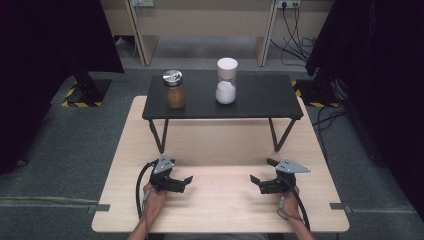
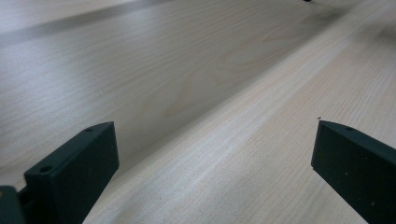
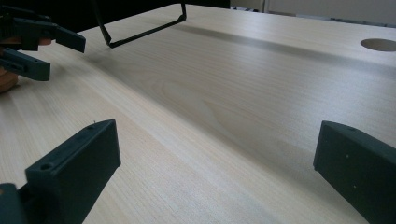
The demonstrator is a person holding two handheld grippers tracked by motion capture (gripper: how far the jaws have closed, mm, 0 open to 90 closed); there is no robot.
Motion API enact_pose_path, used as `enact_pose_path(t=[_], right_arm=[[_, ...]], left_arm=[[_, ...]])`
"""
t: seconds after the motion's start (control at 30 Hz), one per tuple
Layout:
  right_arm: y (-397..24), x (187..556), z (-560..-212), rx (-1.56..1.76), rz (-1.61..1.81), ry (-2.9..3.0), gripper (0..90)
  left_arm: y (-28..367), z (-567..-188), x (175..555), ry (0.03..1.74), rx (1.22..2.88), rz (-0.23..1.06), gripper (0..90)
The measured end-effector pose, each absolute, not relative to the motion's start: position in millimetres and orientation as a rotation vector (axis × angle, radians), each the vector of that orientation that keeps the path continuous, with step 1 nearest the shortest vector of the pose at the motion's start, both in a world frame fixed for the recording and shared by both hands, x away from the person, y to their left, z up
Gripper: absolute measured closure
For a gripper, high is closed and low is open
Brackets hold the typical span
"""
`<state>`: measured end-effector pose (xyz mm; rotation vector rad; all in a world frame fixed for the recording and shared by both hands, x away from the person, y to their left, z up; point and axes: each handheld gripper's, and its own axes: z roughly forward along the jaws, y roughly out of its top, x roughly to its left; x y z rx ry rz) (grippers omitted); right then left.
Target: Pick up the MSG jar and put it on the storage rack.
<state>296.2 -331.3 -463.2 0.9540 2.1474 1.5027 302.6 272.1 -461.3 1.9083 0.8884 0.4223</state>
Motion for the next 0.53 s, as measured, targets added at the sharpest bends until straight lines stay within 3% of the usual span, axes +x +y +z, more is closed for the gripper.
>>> enact_pose_path(t=[0.53], right_arm=[[-330.8,296.3,-462.9,0.951,1.497,2.151,0.6]], left_arm=[[272.3,-461.2,302.8,0.889,1.908,0.421,0.1]])
